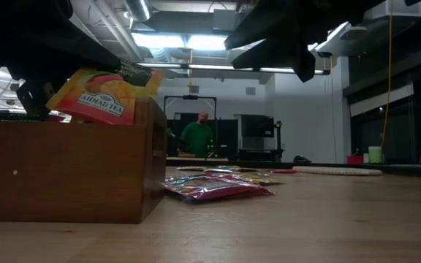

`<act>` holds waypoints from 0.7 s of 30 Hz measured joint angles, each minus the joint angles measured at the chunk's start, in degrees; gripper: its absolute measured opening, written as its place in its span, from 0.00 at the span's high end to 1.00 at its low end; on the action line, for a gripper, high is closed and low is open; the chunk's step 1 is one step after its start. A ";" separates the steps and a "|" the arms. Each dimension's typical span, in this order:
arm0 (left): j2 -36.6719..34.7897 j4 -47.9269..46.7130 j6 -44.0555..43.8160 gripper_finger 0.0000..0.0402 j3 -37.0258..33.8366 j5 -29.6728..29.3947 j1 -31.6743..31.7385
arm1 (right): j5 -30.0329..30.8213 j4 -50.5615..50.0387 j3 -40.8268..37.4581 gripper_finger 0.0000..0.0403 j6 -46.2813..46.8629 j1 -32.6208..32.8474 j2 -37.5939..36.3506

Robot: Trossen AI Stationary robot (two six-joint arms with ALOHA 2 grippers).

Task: Pick & Place Tea
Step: Put the yellow tea bag into the right section of the wooden organizer, then put the brown tea bag into the left section of the wooden organizer

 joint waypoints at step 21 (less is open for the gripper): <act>-5.83 1.57 18.21 0.74 0.00 6.48 5.44 | -0.38 1.34 0.02 0.61 -1.97 -0.07 0.00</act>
